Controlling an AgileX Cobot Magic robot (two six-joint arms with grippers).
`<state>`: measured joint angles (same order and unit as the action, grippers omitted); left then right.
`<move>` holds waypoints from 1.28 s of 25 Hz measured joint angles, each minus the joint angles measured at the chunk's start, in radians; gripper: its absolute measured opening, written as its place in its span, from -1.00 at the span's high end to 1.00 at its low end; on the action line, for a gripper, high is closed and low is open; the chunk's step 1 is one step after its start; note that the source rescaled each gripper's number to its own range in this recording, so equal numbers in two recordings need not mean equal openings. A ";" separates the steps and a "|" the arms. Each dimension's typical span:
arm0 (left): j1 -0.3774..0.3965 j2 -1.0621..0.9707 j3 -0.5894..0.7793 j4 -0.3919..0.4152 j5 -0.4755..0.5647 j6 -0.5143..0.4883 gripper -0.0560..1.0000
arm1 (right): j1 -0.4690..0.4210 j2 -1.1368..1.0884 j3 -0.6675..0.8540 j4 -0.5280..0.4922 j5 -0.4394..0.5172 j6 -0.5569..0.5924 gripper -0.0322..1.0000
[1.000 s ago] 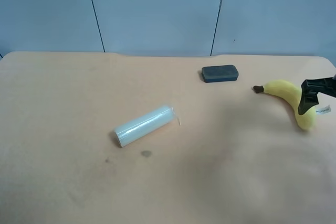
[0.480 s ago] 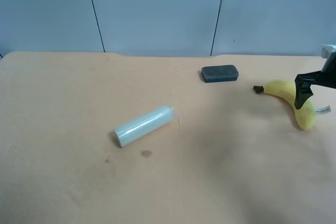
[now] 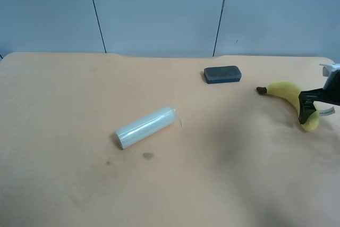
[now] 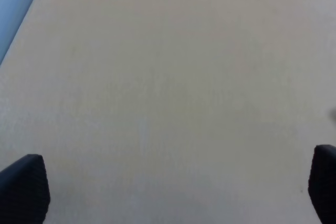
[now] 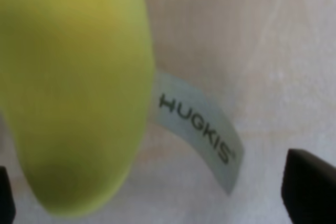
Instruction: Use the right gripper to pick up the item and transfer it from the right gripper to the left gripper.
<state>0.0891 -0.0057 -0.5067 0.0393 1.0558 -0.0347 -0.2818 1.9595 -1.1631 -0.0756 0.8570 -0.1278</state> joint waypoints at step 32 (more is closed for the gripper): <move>0.000 0.000 0.000 0.000 -0.001 0.000 -1.00 | 0.000 0.036 0.000 0.106 -0.138 -0.113 0.94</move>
<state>0.0891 -0.0057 -0.5067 0.0393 1.0546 -0.0347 -0.2818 1.9955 -1.1631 0.0306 0.7191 -0.2404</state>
